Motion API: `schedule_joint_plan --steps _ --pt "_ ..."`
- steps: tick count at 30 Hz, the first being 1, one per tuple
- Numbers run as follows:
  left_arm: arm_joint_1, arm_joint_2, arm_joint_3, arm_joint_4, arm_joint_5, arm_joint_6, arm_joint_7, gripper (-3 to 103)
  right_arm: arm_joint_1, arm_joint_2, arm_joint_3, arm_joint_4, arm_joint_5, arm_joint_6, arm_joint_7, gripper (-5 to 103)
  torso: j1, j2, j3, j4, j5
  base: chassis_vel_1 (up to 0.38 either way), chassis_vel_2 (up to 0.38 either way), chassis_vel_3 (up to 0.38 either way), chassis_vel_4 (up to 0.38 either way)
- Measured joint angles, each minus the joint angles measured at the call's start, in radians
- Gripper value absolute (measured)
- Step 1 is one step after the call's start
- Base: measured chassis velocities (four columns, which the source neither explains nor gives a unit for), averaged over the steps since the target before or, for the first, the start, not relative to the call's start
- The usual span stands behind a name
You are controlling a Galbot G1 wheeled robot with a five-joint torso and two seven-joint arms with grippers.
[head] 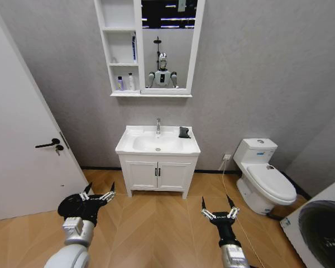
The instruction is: Move facial cleanser and shampoo from washbasin to cabinet, then wipe washbasin with towel.
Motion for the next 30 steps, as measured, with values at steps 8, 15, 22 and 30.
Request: schedule_joint_plan --steps 8,15,22,30 --pt "0.0 0.0 0.0 0.0 0.0 0.0 0.0 100 0.009 0.003 -0.004 -0.008 0.01 -0.012 0.031 100 -0.001 0.0 0.0 -0.0006 -0.0002 -0.004 0.008 0.012 -0.004" --pt "0.0 0.0 0.0 0.0 0.0 0.0 0.0 100 0.009 0.002 -0.006 -0.014 0.009 -0.009 0.034 100 -0.001 0.001 0.0 -0.0005 -0.0002 0.046 -0.047 -0.049 0.047" --pt "0.0 0.0 0.0 0.0 0.0 0.0 0.0 100 0.012 0.005 -0.006 -0.03 0.006 0.025 0.045 100 -0.002 0.001 -0.001 -0.0004 0.0 0.105 -0.115 -0.099 0.102" --pt "0.0 0.0 0.0 0.0 0.0 0.0 0.0 100 0.008 0.005 -0.005 -0.027 0.008 0.027 0.047 100 -0.002 0.001 0.0 -0.0005 -0.0002 0.042 -0.048 -0.037 0.032"
